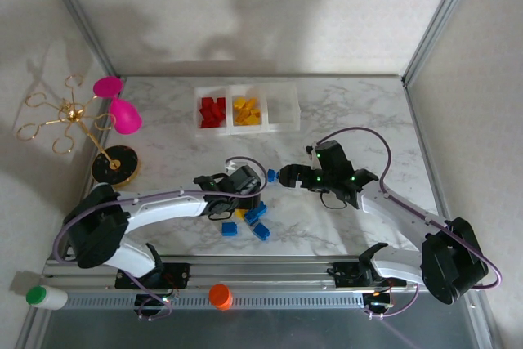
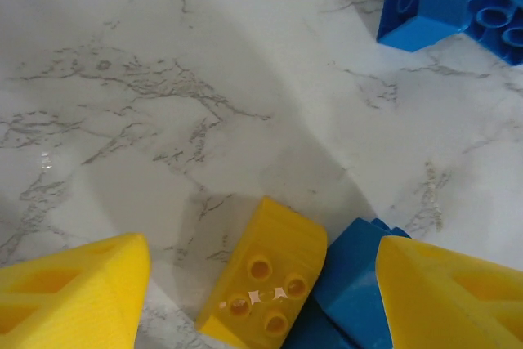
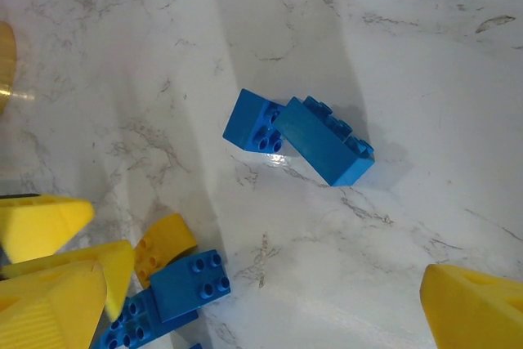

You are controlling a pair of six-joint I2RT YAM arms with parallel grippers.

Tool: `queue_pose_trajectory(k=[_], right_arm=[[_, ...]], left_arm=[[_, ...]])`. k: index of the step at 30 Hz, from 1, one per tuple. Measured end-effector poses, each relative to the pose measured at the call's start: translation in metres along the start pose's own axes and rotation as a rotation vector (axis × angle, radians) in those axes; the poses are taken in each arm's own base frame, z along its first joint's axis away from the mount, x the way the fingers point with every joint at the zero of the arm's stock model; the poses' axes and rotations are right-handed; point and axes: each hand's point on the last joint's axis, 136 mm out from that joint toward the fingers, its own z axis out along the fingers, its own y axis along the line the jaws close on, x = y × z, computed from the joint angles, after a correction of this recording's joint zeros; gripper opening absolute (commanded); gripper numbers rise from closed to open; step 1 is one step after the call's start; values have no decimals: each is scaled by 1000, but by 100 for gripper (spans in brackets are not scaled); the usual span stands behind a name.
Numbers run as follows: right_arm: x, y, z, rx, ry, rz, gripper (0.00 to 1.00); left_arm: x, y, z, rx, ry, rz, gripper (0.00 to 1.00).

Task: Sort the legos into containers by color
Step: Move the lego to the bottom-center of the table.

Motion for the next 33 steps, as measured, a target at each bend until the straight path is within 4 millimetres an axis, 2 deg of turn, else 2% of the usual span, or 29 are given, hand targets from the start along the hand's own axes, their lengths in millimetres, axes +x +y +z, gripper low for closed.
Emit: queue_pose_trajectory(k=[6,18,24,28,33], right_arm=[[-1,-1,0,3,-4,0,99],[-1,-1,0,6,-5,0,99],[-1,-1,0,6,-5,0,99],[-1,-1,0,6,-5,0,99],[-1,-1,0,6,-5,0,99]], left_arm=[[-5,4,9,-67,-7,14,72],[11,18,14,-108,28,32,73],[23,7,12,-84,41,75,81],[34,-4,9,-54,57,108,80],[36,-5,9,-52,58,112,77]])
